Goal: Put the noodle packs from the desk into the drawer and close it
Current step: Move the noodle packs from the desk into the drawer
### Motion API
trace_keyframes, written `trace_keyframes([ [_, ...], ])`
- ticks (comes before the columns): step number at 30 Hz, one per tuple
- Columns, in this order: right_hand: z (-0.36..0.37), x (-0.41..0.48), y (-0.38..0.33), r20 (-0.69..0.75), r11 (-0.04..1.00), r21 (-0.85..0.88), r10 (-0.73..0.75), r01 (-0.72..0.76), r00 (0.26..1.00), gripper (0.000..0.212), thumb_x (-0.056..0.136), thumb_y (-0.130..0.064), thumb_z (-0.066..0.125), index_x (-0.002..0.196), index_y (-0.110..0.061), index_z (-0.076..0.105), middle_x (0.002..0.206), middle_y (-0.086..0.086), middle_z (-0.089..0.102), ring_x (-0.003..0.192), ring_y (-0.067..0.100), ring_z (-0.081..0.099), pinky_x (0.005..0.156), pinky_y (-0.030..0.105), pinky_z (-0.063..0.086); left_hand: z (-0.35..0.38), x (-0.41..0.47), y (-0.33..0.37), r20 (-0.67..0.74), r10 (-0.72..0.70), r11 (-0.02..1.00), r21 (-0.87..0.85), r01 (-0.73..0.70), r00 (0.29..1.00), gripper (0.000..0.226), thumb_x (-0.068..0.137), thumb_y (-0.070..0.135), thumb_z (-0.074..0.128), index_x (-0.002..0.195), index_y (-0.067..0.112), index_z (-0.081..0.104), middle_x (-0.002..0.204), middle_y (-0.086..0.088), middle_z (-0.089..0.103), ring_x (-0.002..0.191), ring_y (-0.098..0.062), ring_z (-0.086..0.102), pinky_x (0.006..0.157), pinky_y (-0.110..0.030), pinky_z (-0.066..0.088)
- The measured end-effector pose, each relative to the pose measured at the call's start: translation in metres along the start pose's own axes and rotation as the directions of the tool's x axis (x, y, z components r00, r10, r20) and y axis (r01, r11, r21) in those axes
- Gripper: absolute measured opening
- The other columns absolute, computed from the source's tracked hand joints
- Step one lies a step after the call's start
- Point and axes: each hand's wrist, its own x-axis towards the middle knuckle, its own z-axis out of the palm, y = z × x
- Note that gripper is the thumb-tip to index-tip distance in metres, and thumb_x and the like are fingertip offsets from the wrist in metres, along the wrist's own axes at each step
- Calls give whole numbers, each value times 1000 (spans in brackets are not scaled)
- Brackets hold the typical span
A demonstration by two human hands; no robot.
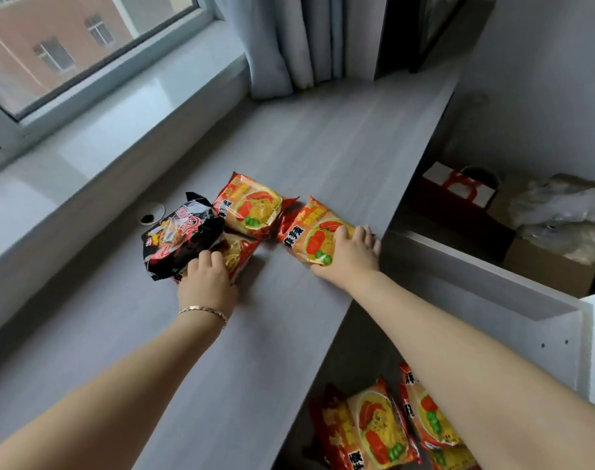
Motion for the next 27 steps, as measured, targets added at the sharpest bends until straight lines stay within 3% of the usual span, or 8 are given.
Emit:
trace_keyframes([
  [6, -4, -19, -4, -15, 998, 56, 37, -36, 999, 90, 62, -63, 68, 128, -14, 32, 132, 19, 41, 125, 34, 38, 100, 43, 39, -1, 1, 0, 17, 107, 959, 263, -108, 994, 52, 84, 20, 62, 132, 5, 45, 125, -23, 50, 105, -37, 54, 71, -39, 55],
  [9, -7, -43, 3, 11, 993, 113, 41, -42, 999, 87, 61, -65, 66, 125, -16, 32, 131, 16, 41, 124, 32, 39, 98, 41, 42, -3, -1, -4, 43, 256, 859, 449, -247, 966, 44, 37, 20, 86, 79, 10, 75, 72, -21, 69, 49, -30, 64, 40, -25, 50],
  [11, -12, -60, 12, 2, 991, 134, 32, -32, 999, 83, 62, -63, 67, 122, -17, 33, 130, 15, 41, 123, 30, 40, 97, 40, 43, 0, 3, -10, 57, 318, 848, 429, -311, 946, 35, 28, 15, 86, 61, 11, 74, 58, -21, 67, 36, -30, 59, 33, -26, 47],
  [13, -16, -78, 25, -17, 981, 190, 39, -35, 999, 79, 63, -59, 69, 120, -19, 33, 129, 13, 41, 123, 28, 39, 97, 39, 43, -4, -1, -13, 38, 322, 852, 424, -307, 946, 33, 30, 7, 86, 61, 7, 74, 58, -27, 66, 34, -34, 59, 30, -32, 46],
  [17, -12, -114, 70, -34, 945, 301, 148, -131, 988, 74, 67, -54, 70, 121, -21, 31, 131, 12, 39, 121, 28, 41, 89, 38, 47, -25, -21, -8, -93, 353, 921, 211, -328, 931, 44, 45, -14, 80, 86, -5, 69, 61, -28, 60, 32, -33, 56, 30, -31, 44],
  [21, 16, -140, 126, 39, 882, 320, 352, -345, 935, 78, 69, -57, 68, 126, -20, 32, 134, 16, 41, 124, 31, 40, 90, 40, 46, -56, -55, 22, -238, 343, 927, -70, -369, 908, 17, 83, 3, 58, 99, -2, 58, 98, -24, 64, 71, -45, 64, 52, -39, 45],
  [23, 36, -148, 145, 91, 849, 295, 431, -438, 898, 83, 68, -59, 68, 129, -16, 33, 135, 18, 42, 125, 33, 41, 92, 41, 46, -61, -76, 39, -260, 358, 888, -202, -413, 897, 19, 88, 9, 45, 100, -1, 57, 103, -22, 63, 83, -44, 63, 61, -38, 43],
  [27, 65, -161, 163, 135, 828, 218, 498, -516, 857, 95, 64, -64, 69, 133, -10, 33, 135, 21, 41, 125, 37, 41, 99, 43, 43, -56, -113, 69, -302, 463, 749, -370, -550, 833, 23, 90, 5, 45, 106, 0, 61, 104, -19, 65, 83, -38, 63, 62, -31, 43],
])
